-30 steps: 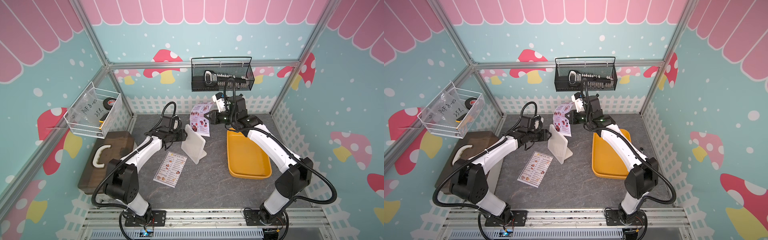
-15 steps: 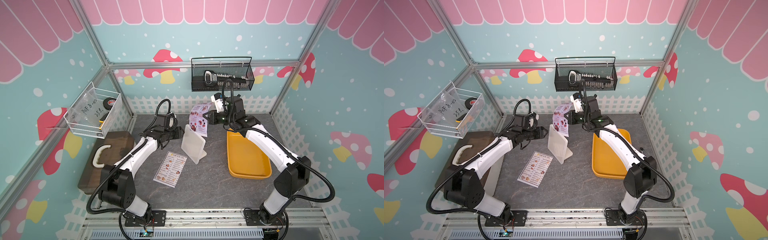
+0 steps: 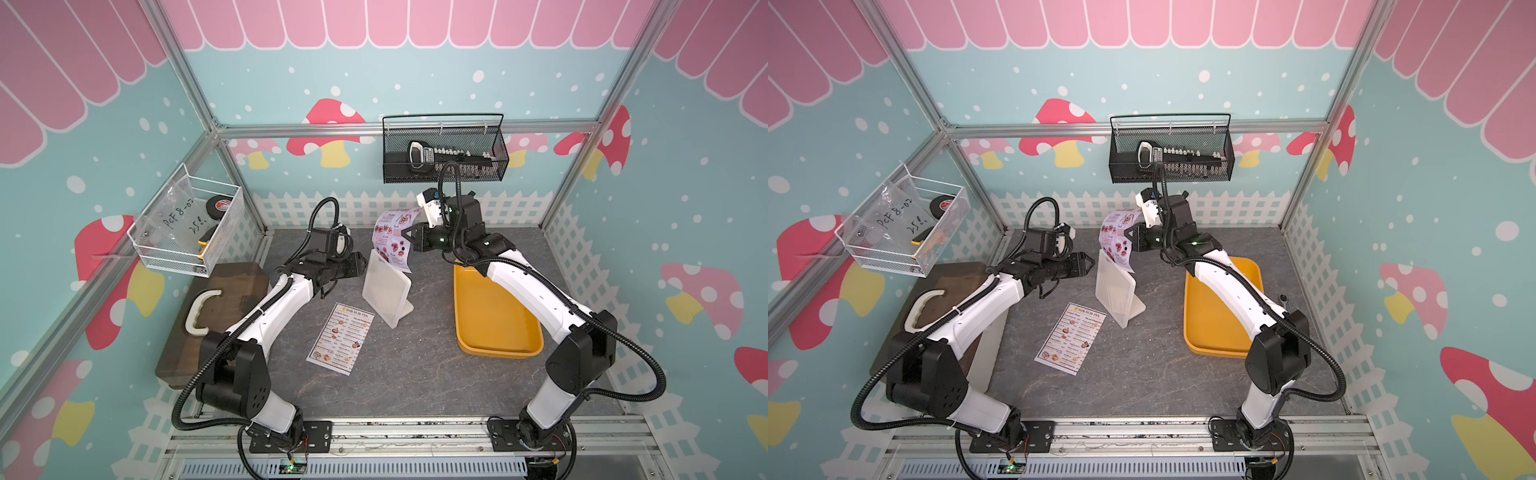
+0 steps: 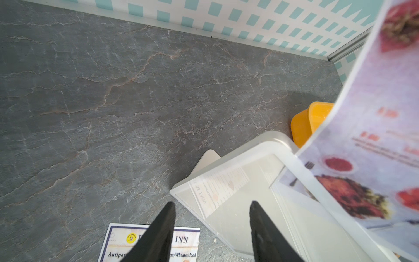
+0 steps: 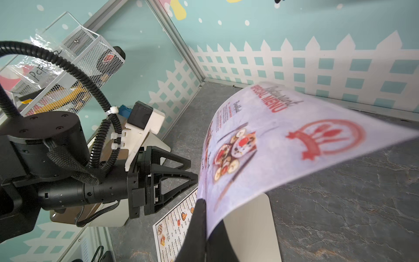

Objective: Replace the menus in the menu holders
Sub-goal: Insert the menu into the menu holder.

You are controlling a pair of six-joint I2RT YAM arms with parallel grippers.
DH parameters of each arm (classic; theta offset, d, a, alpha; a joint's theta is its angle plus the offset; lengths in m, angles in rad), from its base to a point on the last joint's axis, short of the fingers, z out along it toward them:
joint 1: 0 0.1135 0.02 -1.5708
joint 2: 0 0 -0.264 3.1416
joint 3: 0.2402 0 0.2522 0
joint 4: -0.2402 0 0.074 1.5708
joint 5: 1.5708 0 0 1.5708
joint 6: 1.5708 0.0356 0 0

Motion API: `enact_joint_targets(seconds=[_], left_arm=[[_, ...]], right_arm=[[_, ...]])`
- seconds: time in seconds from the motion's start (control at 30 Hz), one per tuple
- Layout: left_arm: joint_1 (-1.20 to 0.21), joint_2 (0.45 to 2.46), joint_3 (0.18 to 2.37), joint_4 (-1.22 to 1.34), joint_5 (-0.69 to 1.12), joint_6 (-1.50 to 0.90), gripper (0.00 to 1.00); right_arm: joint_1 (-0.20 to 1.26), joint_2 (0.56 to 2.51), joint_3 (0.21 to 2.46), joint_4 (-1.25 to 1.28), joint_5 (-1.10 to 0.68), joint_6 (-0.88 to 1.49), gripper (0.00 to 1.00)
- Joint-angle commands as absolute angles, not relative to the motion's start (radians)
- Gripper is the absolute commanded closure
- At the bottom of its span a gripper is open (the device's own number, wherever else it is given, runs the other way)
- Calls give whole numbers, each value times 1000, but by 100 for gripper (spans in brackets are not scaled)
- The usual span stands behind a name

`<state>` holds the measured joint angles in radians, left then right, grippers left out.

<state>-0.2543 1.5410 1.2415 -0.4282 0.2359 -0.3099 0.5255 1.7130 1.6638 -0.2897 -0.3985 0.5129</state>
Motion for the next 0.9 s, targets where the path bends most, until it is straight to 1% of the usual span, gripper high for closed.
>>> enact_joint_targets(seconds=[0.0,0.27,0.67,0.87], left_arm=[[-244,1510,1237,-436,242,-305,46],[-244,1508,1232,-430,244,-310,46],[-243,1508,1222,-411,242,-316,46],[-256,1502,1199,-397,270,-334,46]], right_arm=[[532,1707,1646,-283,-379,496,97],[531,1695,1694,-341,-375,485,97],[531,1666,1676,-334,-320,423,96],[531,1629,1615,-311,-298,391,96]])
